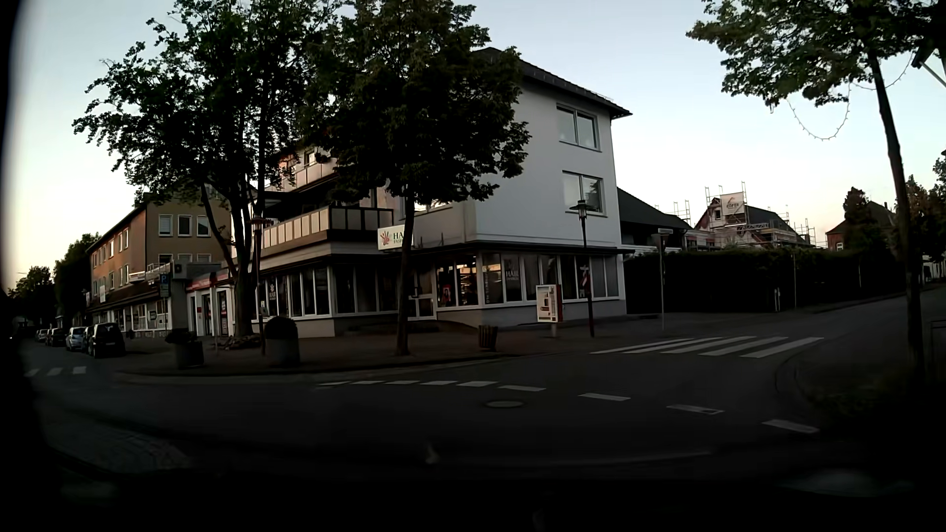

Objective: Follow the waypoints while adhering to traffic rules and regulations

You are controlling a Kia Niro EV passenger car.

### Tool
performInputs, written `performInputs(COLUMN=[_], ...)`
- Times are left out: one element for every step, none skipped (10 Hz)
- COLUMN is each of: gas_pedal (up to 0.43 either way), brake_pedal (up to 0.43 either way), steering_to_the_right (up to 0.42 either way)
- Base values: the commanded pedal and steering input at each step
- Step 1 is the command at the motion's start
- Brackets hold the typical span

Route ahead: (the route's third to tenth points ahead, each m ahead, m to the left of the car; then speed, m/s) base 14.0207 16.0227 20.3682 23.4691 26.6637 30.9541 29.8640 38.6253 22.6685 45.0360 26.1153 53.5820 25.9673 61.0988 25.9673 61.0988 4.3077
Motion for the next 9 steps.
performInputs(gas_pedal=[0.087,0.087,0.087,0.087,0.079,0.059,0.039,0.028,0.028], brake_pedal=[0.006,0.006,0.006,0.006,0.006,0.006,0.006,0.006,0.006], steering_to_the_right=[-0.174,-0.191,-0.203,-0.211,-0.226,-0.248,-0.297,-0.341,-0.365])
